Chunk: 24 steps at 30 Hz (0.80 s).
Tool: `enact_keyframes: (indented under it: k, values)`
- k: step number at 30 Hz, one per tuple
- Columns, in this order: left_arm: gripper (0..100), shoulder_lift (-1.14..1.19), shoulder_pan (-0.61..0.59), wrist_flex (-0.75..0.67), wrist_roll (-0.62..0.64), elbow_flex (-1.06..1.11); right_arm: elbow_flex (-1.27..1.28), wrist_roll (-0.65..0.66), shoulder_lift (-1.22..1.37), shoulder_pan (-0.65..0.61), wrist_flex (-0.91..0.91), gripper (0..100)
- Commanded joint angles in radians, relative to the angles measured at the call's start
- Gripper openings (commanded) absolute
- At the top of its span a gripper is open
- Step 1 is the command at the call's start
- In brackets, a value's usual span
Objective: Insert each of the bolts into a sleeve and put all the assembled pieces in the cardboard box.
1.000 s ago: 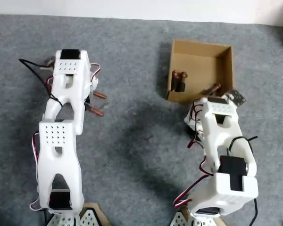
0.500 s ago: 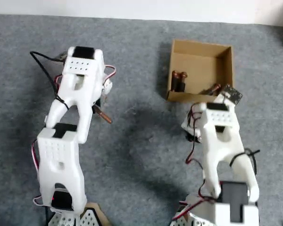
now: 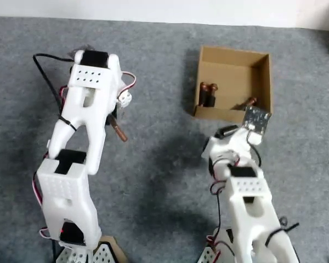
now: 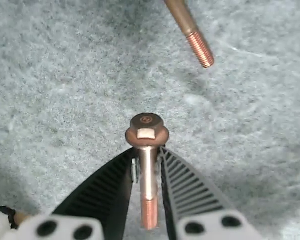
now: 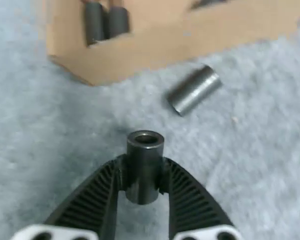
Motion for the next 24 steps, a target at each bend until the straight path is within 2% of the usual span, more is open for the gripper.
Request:
enact_keyframes:
  k: [1,5,7,12,18,20,24]
  values:
    - [1,-0.076,0.025,-0.068,-0.018,-0.012,0.036,0.017,-0.111,-0.027,-0.088,0.4]
    - [1,-0.076,0.077,-0.101,-0.163,-0.007,0.104,0.018,-0.196,-0.031,-0.15,0.4]
    - [1,-0.076,0.094,-0.104,-0.17,-0.007,0.147,0.029,-0.236,-0.031,-0.191,0.4]
    - [1,-0.084,0.105,-0.167,-0.18,-0.012,0.286,0.161,-0.334,-0.058,-0.372,0.4]
    - [1,-0.084,0.111,-0.241,-0.302,-0.013,0.489,0.288,-0.466,-0.13,-0.639,0.4]
    - [1,-0.084,0.111,-0.259,-0.307,-0.013,0.532,0.311,-0.507,-0.137,-0.651,0.4]
    - [1,-0.084,0.113,-0.295,-0.324,-0.012,0.556,0.319,-0.572,-0.14,-0.559,0.4]
